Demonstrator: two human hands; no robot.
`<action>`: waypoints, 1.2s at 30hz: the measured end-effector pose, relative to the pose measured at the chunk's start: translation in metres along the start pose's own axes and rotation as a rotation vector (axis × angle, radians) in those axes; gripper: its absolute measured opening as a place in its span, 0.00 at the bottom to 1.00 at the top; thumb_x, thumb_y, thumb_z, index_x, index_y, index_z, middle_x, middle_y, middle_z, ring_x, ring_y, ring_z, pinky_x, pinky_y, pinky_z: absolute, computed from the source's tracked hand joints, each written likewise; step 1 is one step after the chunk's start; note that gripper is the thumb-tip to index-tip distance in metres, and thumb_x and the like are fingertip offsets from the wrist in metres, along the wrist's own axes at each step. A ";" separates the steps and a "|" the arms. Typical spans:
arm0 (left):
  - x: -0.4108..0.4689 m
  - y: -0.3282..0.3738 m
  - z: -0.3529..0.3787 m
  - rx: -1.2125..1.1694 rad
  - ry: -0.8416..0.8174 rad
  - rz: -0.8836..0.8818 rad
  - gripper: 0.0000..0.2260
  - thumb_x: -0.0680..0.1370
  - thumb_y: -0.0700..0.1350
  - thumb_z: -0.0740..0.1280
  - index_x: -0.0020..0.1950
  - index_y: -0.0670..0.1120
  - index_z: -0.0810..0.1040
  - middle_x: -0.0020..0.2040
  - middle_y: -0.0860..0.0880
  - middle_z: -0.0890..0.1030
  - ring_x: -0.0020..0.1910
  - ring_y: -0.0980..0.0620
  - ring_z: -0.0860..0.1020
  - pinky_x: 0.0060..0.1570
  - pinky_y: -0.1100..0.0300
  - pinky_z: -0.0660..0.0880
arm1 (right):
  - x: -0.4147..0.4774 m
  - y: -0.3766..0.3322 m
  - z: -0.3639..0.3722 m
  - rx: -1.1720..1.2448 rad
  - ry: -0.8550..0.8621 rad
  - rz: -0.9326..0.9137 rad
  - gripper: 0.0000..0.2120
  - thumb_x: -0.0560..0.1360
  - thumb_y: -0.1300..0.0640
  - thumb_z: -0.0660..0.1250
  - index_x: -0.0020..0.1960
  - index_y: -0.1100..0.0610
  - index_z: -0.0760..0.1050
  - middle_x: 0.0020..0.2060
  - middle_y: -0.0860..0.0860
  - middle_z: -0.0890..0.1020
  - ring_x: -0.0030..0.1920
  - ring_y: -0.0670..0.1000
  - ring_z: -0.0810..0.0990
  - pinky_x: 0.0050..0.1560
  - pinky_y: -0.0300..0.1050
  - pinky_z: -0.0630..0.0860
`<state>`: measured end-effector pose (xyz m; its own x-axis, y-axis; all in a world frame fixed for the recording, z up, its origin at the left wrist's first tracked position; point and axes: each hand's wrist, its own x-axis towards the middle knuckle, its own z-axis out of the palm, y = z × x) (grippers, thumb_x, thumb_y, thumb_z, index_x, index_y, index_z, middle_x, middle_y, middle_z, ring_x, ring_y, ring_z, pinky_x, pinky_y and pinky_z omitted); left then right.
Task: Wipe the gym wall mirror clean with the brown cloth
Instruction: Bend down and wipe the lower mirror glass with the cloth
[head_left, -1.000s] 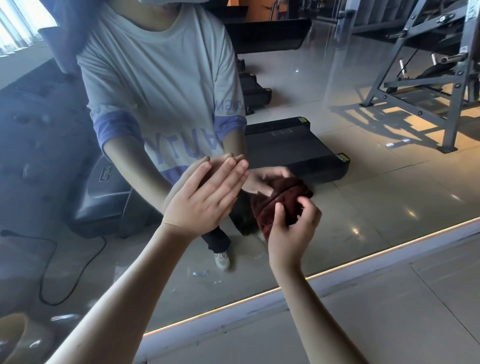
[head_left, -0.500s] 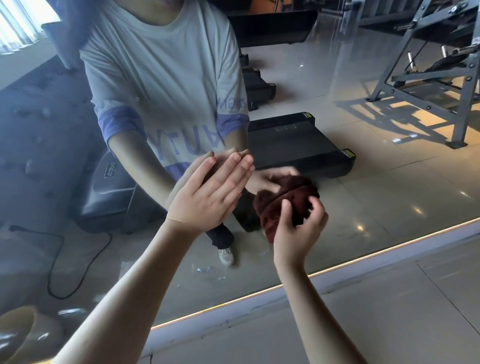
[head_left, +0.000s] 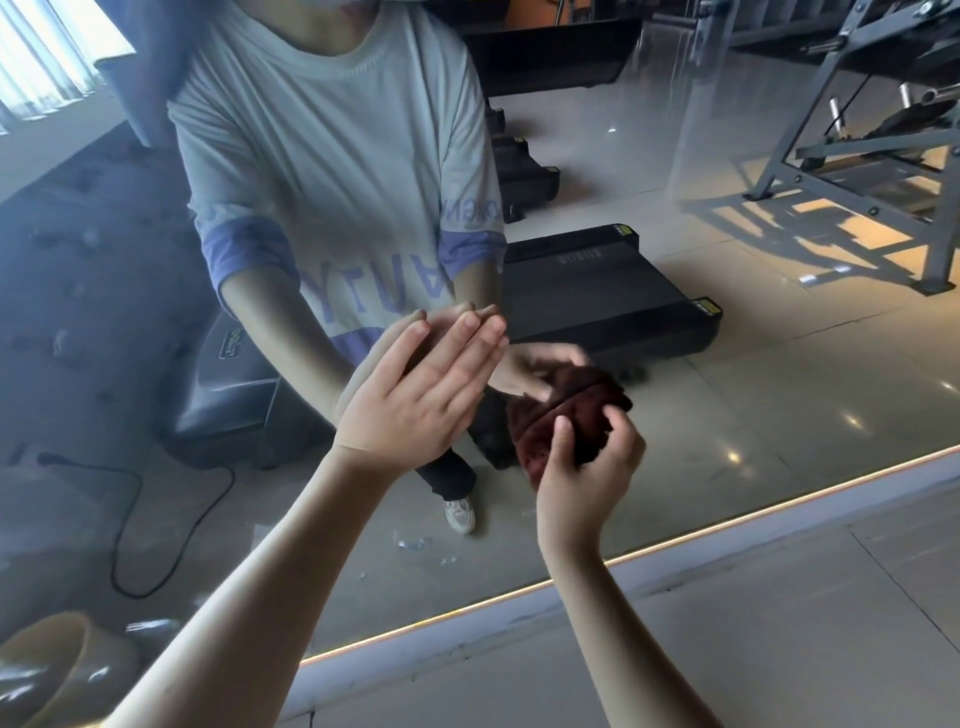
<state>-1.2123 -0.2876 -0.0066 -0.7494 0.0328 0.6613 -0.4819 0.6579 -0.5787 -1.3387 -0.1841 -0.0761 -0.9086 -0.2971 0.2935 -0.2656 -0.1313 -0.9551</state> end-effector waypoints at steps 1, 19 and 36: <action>-0.003 0.000 0.000 0.056 0.037 0.013 0.29 0.83 0.47 0.55 0.82 0.39 0.50 0.83 0.45 0.45 0.81 0.48 0.46 0.75 0.51 0.55 | 0.002 -0.003 -0.003 -0.010 -0.041 -0.070 0.17 0.74 0.67 0.71 0.60 0.68 0.74 0.54 0.57 0.72 0.49 0.49 0.73 0.49 0.20 0.66; -0.004 0.010 0.006 0.218 0.125 -0.030 0.23 0.82 0.45 0.59 0.77 0.40 0.67 0.82 0.45 0.56 0.80 0.47 0.56 0.79 0.49 0.52 | 0.062 0.012 -0.033 -0.026 -0.049 0.018 0.18 0.74 0.64 0.72 0.62 0.66 0.73 0.55 0.53 0.70 0.53 0.54 0.74 0.52 0.38 0.71; -0.020 0.059 0.032 0.006 -0.032 0.196 0.20 0.83 0.40 0.54 0.74 0.40 0.69 0.74 0.50 0.71 0.75 0.47 0.63 0.77 0.53 0.55 | 0.035 0.044 -0.035 -0.155 -0.175 -0.105 0.14 0.71 0.70 0.74 0.54 0.67 0.74 0.52 0.60 0.74 0.49 0.45 0.72 0.50 0.20 0.65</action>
<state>-1.2397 -0.2737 -0.0694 -0.8431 0.1360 0.5203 -0.3280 0.6367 -0.6979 -1.3931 -0.1671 -0.1091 -0.8074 -0.4508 0.3807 -0.4139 -0.0270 -0.9099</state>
